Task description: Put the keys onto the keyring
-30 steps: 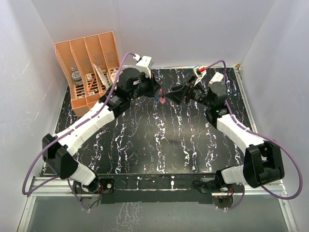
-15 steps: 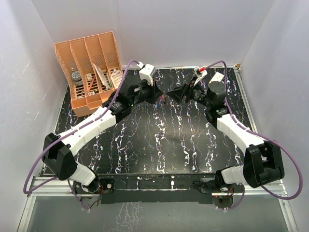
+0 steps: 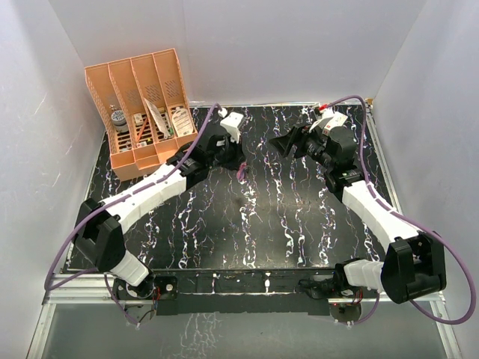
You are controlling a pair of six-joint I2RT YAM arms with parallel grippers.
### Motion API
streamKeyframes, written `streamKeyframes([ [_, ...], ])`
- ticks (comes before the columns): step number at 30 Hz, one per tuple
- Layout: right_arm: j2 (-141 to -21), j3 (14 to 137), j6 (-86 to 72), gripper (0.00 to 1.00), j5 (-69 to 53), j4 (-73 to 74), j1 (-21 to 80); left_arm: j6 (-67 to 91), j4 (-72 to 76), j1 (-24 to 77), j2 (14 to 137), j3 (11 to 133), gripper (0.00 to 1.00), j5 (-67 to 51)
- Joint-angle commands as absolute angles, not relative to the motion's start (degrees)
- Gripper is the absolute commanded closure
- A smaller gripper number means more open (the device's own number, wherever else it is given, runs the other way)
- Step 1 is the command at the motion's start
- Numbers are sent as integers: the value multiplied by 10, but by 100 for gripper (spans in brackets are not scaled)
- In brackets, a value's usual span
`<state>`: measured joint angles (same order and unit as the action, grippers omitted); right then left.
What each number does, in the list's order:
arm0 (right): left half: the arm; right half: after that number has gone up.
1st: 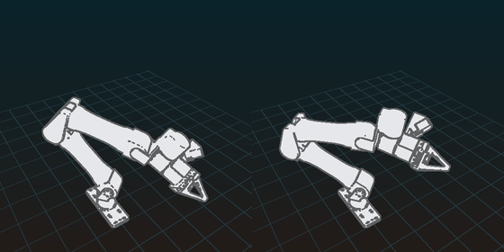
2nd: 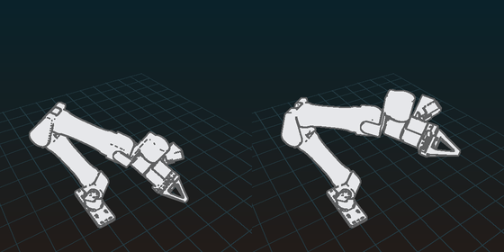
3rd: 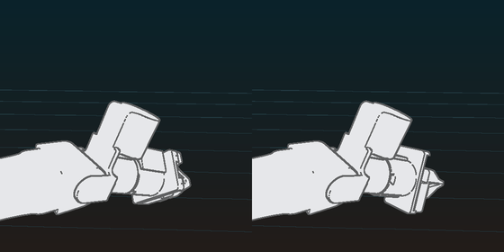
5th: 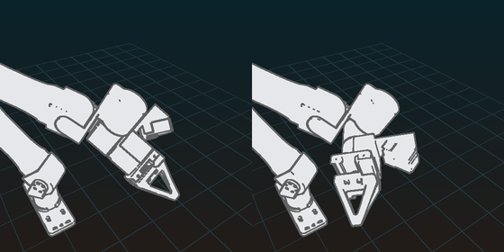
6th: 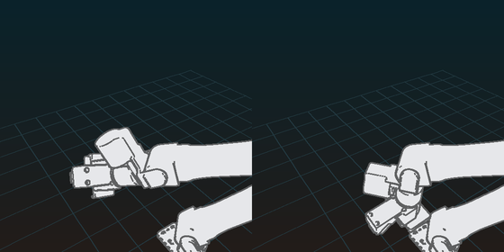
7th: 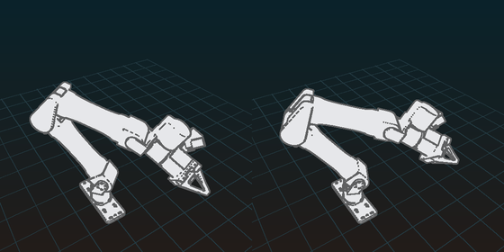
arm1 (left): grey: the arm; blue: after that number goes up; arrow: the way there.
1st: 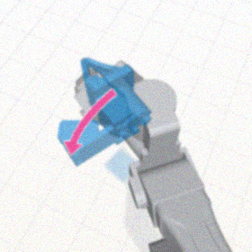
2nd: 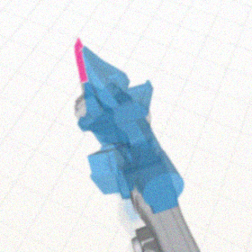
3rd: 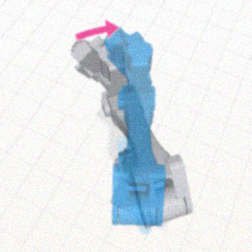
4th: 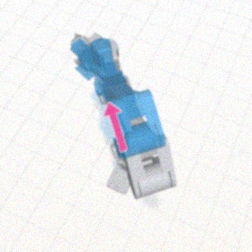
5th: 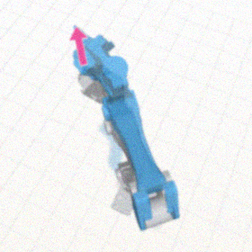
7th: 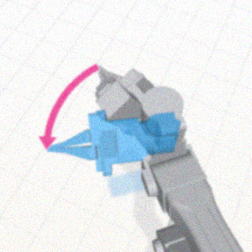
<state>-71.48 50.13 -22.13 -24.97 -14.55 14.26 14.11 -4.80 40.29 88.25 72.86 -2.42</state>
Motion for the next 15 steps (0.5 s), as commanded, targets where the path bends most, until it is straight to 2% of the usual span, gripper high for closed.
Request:
streamKeyframes([
  [1, -695, 503, -211, 29, -225, -147, 136, 140, -48, 403, 870, 690, 100, 45],
  [7, -694, 509, -201, 29, -234, -133, 130, 115, -38, 403, 887, 688, 100, 152],
  [15, -689, 509, -200, 29, -241, -129, 123, 92, -41, 402, 942, 738, 100, 202],
])
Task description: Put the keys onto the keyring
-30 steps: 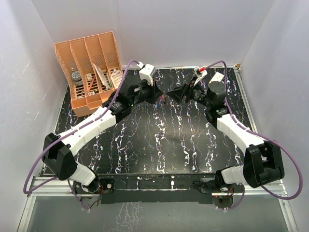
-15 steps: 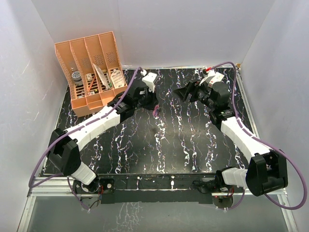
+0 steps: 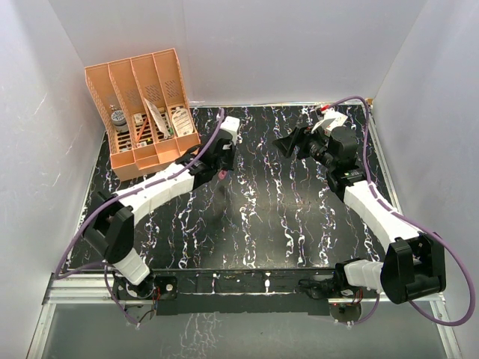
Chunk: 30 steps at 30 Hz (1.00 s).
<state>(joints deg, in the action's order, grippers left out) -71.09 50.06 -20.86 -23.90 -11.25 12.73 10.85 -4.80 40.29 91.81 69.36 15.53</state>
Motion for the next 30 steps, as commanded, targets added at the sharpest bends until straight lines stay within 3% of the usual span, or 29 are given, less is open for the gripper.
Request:
streamKeyframes([
  [1, -688, 509, -201, 29, -241, -129, 123, 92, -45, 402, 953, 746, 100, 202],
  [4, -683, 509, -199, 29, -240, -125, 120, 106, -43, 403, 979, 758, 100, 174],
  [7, -677, 509, -194, 28, -238, -119, 117, 123, -21, 403, 985, 753, 85, 121],
  [14, -679, 506, -194, 28, -241, -120, 113, 142, -1, 403, 969, 743, 71, 57],
  [22, -743, 549, -164, 34, -328, -71, 128, 183, -83, 394, 904, 766, 57, 135],
  [30, -858, 645, -69, 35, -246, 58, 244, 265, -94, 322, 807, 706, 46, 111],
])
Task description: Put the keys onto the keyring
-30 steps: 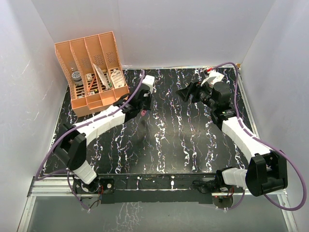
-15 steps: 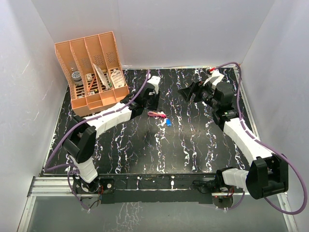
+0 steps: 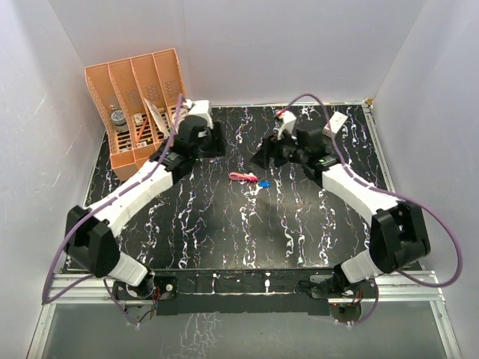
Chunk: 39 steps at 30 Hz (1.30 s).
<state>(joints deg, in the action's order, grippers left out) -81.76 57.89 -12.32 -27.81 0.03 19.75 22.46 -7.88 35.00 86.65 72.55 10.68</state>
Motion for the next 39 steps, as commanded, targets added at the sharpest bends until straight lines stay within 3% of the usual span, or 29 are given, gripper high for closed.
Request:
streamKeyframes([
  [1, -875, 656, -66, 35, -242, 63, 252, 265, -98, 320, 799, 706, 45, 114],
  [18, -1112, 827, -17, 36, -130, 123, 343, 272, -102, 299, 713, 632, 42, 123],
  [39, -1216, 903, 12, 40, -39, 153, 375, 270, -101, 271, 698, 605, 41, 103],
])
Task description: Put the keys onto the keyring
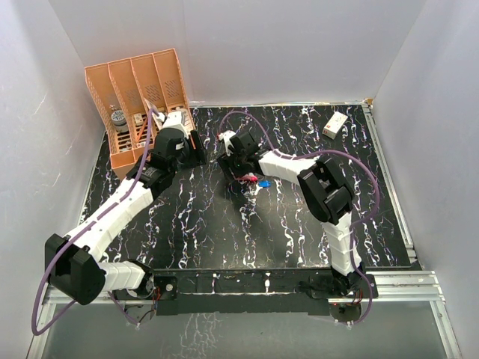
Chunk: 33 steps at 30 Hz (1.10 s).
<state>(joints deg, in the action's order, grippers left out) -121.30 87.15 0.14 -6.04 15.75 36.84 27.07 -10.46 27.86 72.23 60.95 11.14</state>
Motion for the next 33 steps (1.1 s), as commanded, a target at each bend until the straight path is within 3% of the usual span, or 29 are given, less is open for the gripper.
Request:
streamKeyframes([
  [1, -1217, 904, 13, 40, -38, 154, 376, 270, -101, 270, 697, 605, 41, 102],
  [9, -1220, 902, 14, 48, -2, 173, 386, 270, -99, 264, 698, 603, 41, 94],
  [14, -1217, 895, 4, 71, 25, 172, 387, 270, -98, 261, 700, 601, 41, 90],
  [18, -1192, 879, 2, 79, 37, 141, 388, 271, -96, 259, 699, 599, 41, 88],
  [23, -1118, 880, 13, 99, 65, 109, 386, 269, -99, 258, 705, 610, 41, 83],
  [33, -908, 806, -10, 100, 65, -16, 353, 279, -101, 257, 700, 616, 41, 69],
])
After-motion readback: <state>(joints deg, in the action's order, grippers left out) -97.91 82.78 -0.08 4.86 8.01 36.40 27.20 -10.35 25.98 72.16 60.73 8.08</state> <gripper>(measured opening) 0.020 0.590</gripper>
